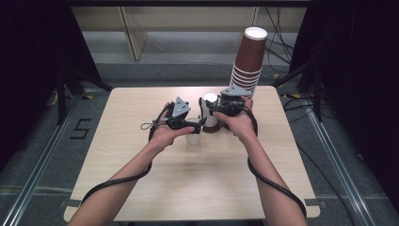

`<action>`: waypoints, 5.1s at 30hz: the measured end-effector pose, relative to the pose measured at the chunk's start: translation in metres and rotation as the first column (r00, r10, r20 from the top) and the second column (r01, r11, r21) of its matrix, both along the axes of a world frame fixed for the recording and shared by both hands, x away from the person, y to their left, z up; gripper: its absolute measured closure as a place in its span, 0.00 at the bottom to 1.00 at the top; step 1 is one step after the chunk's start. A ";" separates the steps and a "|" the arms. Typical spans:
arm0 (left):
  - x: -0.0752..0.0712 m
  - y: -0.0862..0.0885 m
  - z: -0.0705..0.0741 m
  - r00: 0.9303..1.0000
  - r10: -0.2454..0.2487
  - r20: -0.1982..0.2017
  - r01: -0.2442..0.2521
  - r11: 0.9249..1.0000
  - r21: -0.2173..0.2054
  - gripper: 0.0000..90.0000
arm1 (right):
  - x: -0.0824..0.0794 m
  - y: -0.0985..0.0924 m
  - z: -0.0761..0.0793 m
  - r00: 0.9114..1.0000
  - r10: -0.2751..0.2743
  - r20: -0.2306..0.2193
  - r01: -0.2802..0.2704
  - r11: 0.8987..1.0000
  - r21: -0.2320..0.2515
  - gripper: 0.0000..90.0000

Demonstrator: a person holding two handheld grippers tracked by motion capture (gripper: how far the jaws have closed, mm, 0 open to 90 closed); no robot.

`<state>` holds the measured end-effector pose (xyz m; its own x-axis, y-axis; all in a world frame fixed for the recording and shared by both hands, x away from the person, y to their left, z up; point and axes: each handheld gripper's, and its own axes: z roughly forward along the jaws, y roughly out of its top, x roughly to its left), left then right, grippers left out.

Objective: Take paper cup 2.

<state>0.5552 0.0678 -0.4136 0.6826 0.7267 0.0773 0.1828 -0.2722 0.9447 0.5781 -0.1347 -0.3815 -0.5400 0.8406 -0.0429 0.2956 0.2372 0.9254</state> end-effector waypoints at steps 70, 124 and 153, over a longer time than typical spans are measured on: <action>0.068 -0.134 0.105 0.998 -0.044 0.033 0.049 0.986 -0.162 0.13 | 0.028 -0.083 0.140 0.971 -0.200 0.130 0.174 0.967 0.186 0.18; 0.068 -0.133 0.104 0.998 -0.048 0.032 0.053 0.987 -0.155 0.14 | 0.007 -0.089 0.174 0.894 -0.341 0.292 0.196 0.881 0.431 0.22; 0.031 -0.110 0.118 0.990 -0.089 0.107 0.099 0.991 -0.091 0.07 | -0.040 -0.123 0.183 0.865 -0.369 0.341 0.180 0.861 0.476 0.22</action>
